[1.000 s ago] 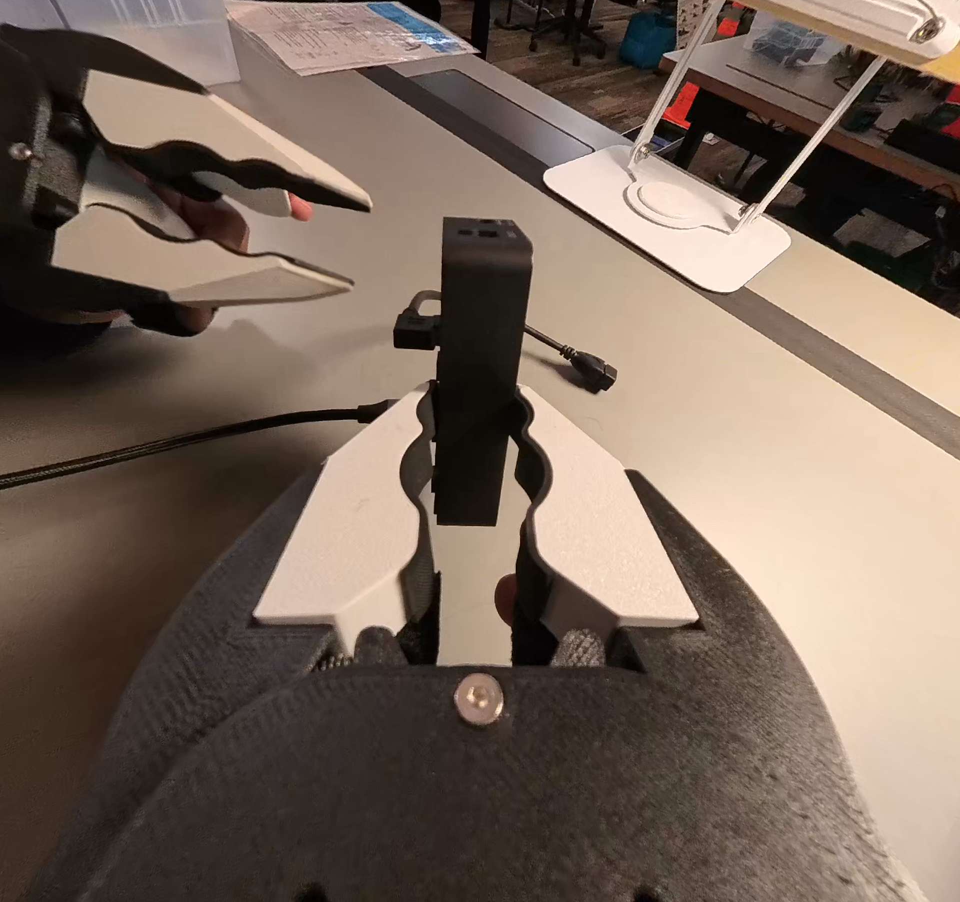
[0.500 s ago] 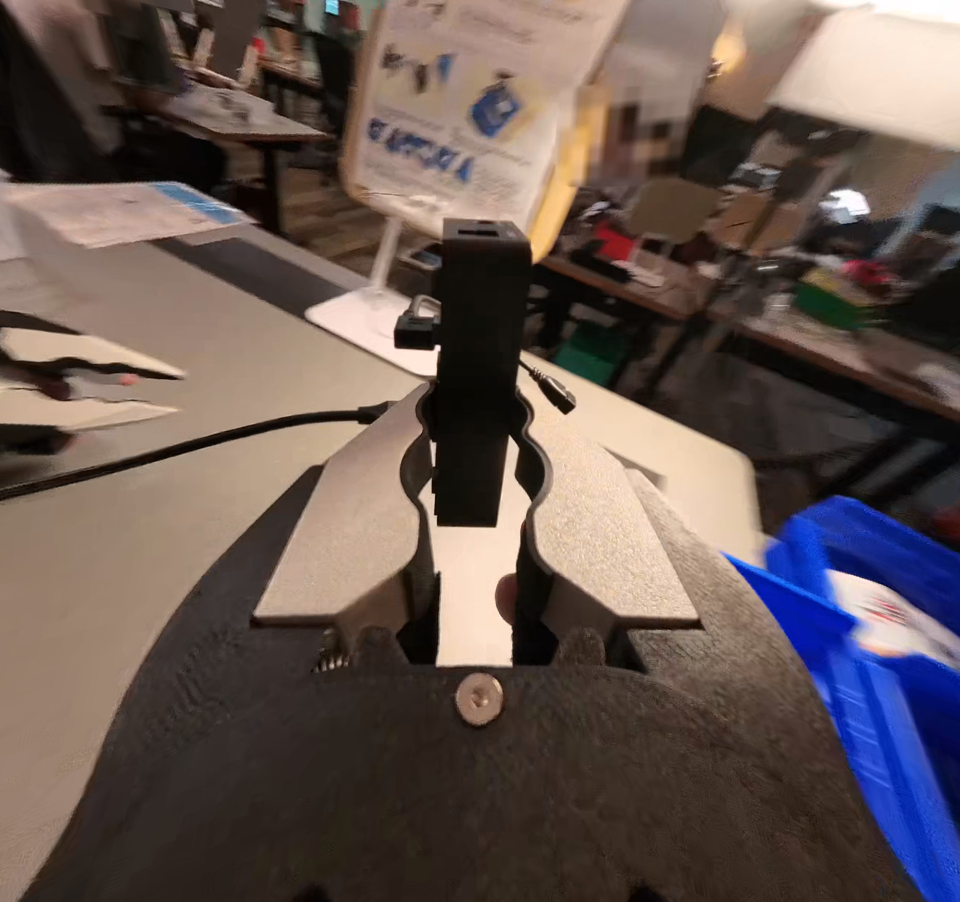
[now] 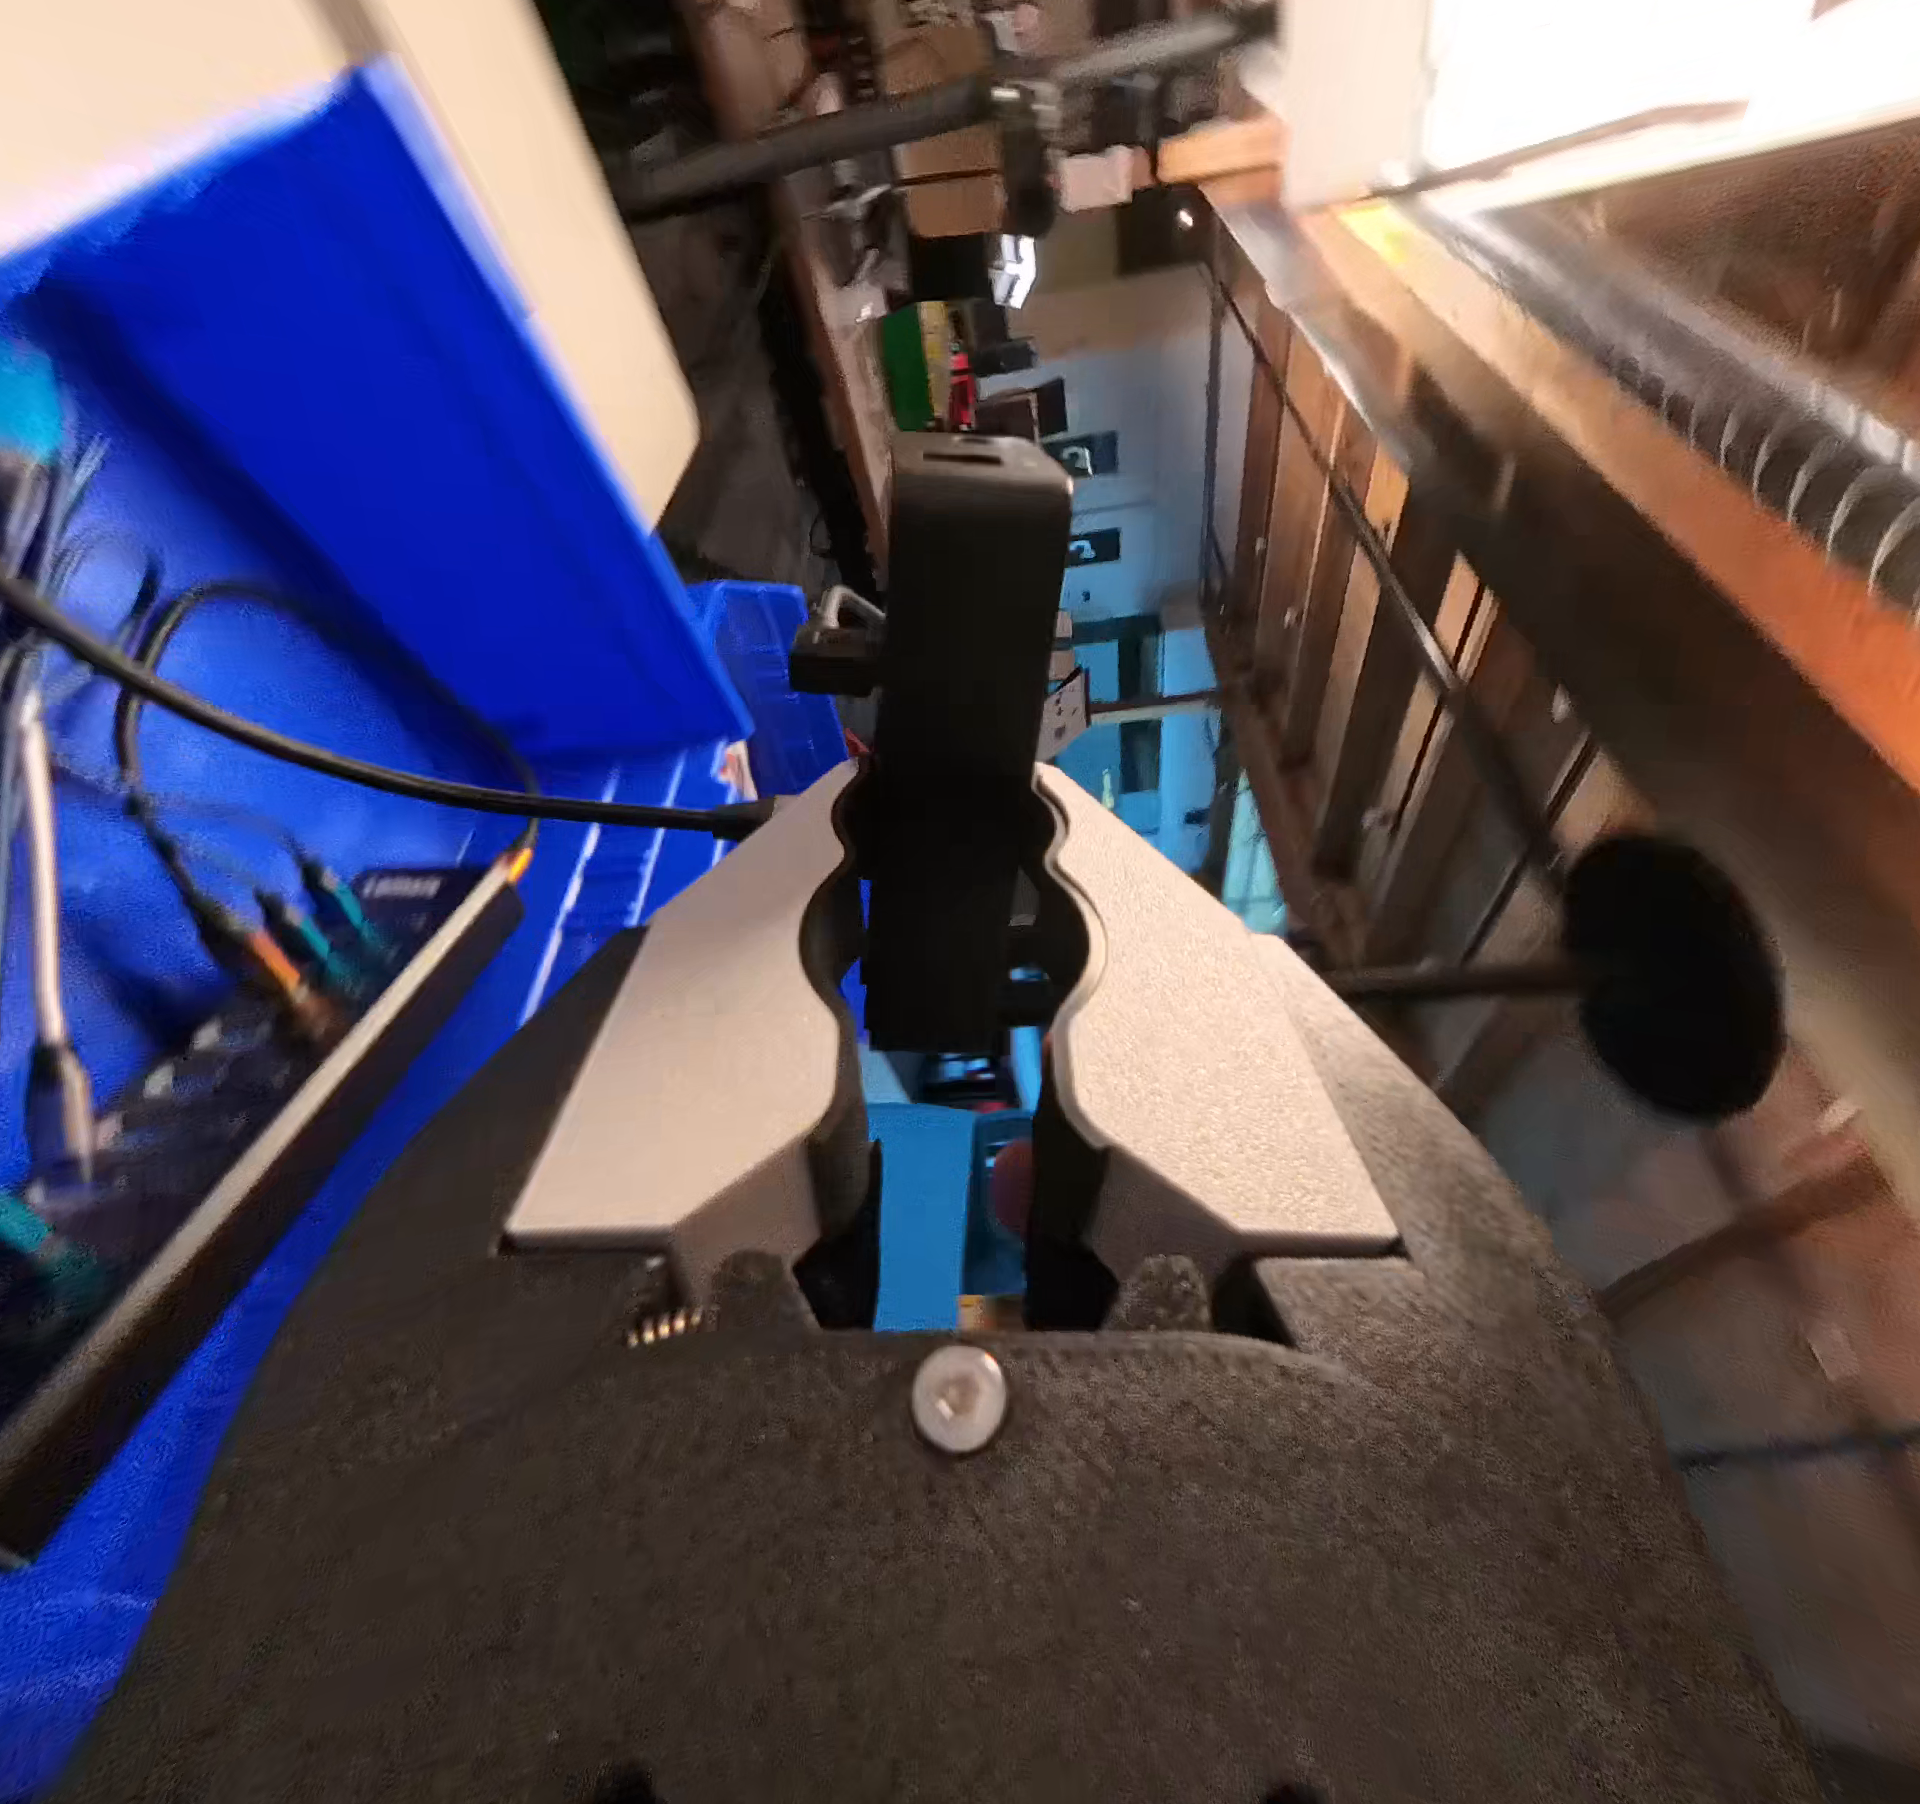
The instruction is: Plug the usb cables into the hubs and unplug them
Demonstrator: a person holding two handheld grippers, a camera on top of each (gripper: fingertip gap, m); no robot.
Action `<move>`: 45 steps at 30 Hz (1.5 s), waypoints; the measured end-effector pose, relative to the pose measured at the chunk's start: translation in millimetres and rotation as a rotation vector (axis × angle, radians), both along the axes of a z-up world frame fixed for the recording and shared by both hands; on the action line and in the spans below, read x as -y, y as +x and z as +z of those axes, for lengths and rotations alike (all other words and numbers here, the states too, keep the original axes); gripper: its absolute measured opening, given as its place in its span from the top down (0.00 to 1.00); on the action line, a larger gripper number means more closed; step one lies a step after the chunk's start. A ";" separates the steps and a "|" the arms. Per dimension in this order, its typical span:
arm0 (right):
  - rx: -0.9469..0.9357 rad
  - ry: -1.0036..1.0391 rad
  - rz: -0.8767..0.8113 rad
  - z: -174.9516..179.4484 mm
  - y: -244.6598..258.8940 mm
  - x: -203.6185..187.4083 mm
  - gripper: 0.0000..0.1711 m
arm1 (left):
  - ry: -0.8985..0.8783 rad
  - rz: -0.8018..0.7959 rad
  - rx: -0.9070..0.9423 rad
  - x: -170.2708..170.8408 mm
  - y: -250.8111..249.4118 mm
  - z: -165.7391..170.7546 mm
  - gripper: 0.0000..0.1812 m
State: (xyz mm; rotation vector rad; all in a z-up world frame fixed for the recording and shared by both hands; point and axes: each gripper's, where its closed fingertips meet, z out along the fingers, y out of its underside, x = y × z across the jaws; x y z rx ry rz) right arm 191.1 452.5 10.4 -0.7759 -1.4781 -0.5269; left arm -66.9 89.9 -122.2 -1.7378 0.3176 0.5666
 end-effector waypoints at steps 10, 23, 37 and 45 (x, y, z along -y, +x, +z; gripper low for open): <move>0.388 -0.249 0.123 -116.8 -1.6 6.1 0.84 | -0.010 -0.003 -0.008 -0.5 0.3 -2.0 0.85; 0.233 -0.592 -0.018 -112.4 16.2 -12.2 0.73 | -0.010 -0.004 0.055 3.8 -2.0 -1.1 0.84; -0.153 -0.737 -0.054 -66.4 48.7 6.5 0.71 | -0.014 0.009 0.091 17.7 -2.1 -1.2 0.84; -0.409 -0.976 0.032 -98.5 86.6 74.6 0.71 | -0.054 0.066 0.234 60.6 2.3 -6.6 0.82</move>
